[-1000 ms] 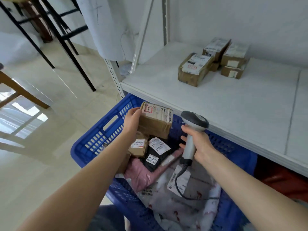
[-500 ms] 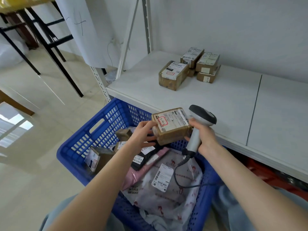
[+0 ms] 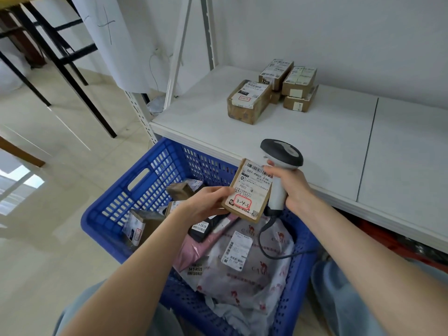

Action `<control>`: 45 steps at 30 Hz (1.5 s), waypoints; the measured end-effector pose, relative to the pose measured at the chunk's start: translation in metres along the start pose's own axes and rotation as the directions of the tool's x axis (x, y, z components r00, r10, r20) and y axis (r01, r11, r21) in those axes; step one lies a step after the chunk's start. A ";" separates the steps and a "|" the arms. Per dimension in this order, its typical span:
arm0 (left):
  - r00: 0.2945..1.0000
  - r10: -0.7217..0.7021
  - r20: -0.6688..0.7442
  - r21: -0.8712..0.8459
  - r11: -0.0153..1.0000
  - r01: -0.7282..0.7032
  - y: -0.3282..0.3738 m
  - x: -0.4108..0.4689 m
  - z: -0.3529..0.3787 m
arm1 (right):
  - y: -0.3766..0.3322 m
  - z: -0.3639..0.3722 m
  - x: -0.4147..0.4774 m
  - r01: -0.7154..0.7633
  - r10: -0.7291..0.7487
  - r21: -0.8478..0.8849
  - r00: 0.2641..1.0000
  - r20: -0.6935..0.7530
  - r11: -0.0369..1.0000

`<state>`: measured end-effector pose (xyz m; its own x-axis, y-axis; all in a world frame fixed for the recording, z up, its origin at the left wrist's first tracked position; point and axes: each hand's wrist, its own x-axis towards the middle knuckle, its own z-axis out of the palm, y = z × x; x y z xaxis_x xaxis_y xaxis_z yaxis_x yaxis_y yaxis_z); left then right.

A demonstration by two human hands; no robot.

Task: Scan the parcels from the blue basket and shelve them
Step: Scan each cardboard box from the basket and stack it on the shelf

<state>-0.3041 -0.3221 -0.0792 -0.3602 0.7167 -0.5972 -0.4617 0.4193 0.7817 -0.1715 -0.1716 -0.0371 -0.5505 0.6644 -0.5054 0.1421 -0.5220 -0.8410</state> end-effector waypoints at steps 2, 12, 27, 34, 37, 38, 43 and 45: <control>1.000 -0.004 -0.024 -0.014 1.000 0.003 -0.004 0.000 0.000 | 0.000 0.001 -0.006 0.010 -0.010 -0.012 1.000 0.002 1.000; 0.985 0.099 -0.139 -0.180 0.976 -0.123 -0.019 0.007 0.004 | 0.027 0.017 -0.053 0.002 0.001 -0.119 1.000 0.024 0.993; 0.986 0.100 -0.133 -0.211 0.969 -0.127 -0.028 0.011 -0.001 | 0.045 0.025 -0.081 0.035 -0.042 -0.213 0.999 -0.026 0.976; 0.986 0.107 -0.129 -0.225 0.965 -0.134 -0.025 0.012 0.004 | 0.045 0.025 -0.081 0.041 -0.046 -0.222 0.999 -0.019 0.974; 0.987 0.106 -0.124 -0.219 0.967 -0.131 -0.025 0.012 0.004 | 0.045 0.024 -0.081 0.039 -0.044 -0.230 0.999 -0.017 0.972; 0.987 0.106 -0.122 -0.216 0.968 -0.130 -0.025 0.012 0.004 | 0.045 0.024 -0.081 0.039 -0.044 -0.231 0.999 -0.014 0.972; 0.987 0.115 -0.114 -0.202 0.970 -0.137 -0.025 0.012 0.005 | 0.043 0.024 -0.082 0.041 -0.045 -0.229 0.999 -0.011 0.972; 0.987 0.119 -0.105 -0.199 0.970 -0.138 -0.025 0.012 0.004 | 0.043 0.024 -0.082 0.039 -0.042 -0.226 0.999 -0.008 0.973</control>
<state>-0.2935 -0.3220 -0.1053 -0.4959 0.6987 -0.5156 -0.5594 0.1971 0.8051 -0.1399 -0.2609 -0.0272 -0.5496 0.6899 -0.4711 0.3029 -0.3610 -0.8820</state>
